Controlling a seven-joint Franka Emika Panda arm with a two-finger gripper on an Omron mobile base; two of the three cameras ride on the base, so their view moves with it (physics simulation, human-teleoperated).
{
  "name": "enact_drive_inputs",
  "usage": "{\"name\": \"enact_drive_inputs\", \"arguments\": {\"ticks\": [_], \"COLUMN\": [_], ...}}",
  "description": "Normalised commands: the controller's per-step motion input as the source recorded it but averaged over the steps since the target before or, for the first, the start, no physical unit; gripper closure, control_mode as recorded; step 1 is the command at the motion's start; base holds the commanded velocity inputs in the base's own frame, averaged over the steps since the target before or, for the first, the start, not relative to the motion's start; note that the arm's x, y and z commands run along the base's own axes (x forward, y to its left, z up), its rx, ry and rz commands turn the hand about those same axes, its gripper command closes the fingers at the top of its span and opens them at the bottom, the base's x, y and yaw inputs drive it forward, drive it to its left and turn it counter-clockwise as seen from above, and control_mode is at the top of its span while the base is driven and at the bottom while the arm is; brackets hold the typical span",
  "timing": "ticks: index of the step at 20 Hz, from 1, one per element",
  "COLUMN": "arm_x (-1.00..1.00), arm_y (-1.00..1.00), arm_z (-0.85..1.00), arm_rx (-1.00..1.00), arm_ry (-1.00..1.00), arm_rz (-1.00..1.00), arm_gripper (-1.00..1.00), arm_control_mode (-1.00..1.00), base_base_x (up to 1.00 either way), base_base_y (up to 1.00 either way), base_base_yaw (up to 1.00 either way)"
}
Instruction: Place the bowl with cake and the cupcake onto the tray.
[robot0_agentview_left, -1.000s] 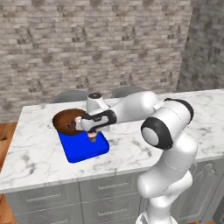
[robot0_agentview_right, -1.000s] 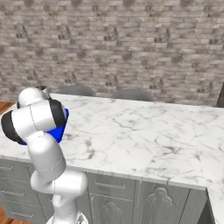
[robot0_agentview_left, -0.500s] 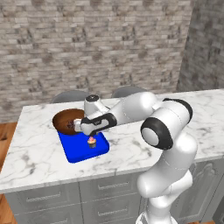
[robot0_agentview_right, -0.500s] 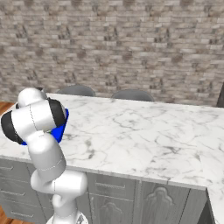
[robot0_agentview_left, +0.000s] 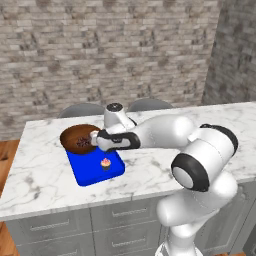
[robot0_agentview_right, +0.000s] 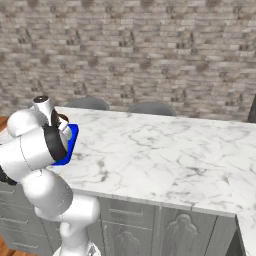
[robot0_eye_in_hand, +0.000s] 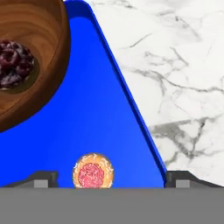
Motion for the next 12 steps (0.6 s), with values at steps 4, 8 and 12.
{"name": "enact_drive_inputs", "arguments": {"ticks": [4,8,12], "arm_x": [-0.72,-0.46,-0.35], "arm_y": [-0.8,-0.67,-0.71], "arm_z": [0.32,0.3,0.27], "arm_rx": [0.11,0.15,0.16], "arm_ry": [-0.19,-0.34,-0.33], "arm_rz": [0.0,0.0,0.0], "arm_gripper": [-1.0,-1.0,-1.0], "arm_control_mode": [-1.0,-1.0,-1.0], "base_base_x": [0.0,0.0,0.0], "base_base_y": [0.0,0.0,0.0], "base_base_yaw": [0.0,0.0,0.0]}}
